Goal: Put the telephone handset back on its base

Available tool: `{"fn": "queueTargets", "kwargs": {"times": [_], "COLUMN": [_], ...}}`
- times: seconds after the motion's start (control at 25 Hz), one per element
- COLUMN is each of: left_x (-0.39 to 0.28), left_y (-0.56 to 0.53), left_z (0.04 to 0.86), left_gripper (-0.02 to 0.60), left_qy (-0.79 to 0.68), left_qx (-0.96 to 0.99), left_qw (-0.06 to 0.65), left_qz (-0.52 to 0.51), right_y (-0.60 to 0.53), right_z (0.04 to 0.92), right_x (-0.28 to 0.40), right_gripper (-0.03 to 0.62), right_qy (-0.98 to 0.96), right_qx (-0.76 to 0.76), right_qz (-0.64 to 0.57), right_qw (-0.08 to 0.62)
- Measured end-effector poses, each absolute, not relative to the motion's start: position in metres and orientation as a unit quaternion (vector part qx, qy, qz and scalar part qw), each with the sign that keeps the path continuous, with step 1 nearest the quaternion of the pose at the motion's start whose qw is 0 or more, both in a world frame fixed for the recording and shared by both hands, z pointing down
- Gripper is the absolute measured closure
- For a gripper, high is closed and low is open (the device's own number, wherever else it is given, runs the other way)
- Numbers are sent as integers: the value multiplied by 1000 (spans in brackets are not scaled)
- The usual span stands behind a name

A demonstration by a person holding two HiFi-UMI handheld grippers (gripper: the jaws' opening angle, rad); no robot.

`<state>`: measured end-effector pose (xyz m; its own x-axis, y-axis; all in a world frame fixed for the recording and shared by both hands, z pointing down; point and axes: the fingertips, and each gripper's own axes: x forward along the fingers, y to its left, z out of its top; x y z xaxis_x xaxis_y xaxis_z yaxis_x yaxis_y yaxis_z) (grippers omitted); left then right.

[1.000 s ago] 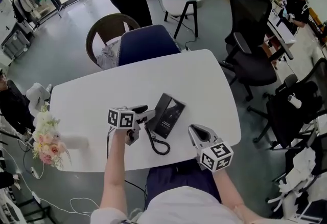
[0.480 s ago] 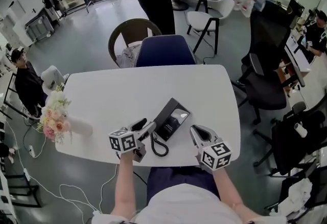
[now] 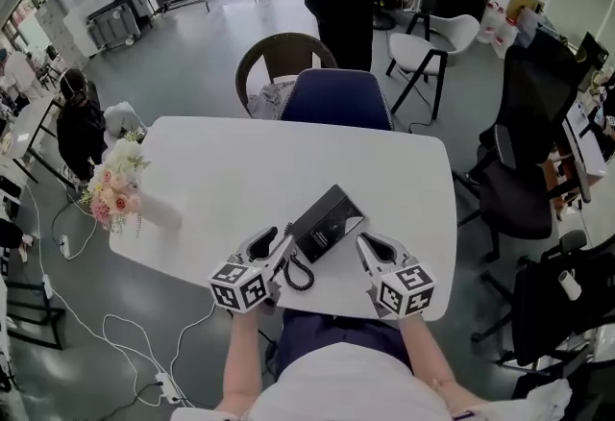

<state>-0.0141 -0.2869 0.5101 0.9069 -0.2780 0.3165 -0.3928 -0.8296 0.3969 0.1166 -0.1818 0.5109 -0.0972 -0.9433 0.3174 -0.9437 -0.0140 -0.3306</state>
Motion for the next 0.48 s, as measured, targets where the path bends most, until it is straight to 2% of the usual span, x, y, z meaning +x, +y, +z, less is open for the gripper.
{"fn": "queueTargets", "kwargs": {"times": [0.32,0.48], "left_x": [-17,-12], "left_y": [-260,-255], "left_z": [484,473], "left_gripper": [440,508], "left_qy": [-197,-217], "left_qx": [961,964], "left_qw": [168,122], "left_qz": [100,89], "right_y": [-181,-176], "right_z": [487,481], "right_x": [125,126], "right_gripper": [548,548], "right_qy": [-715,-715], "right_qx": [666,670], "right_qz": [212,201], "right_qw": [-11,-1]}}
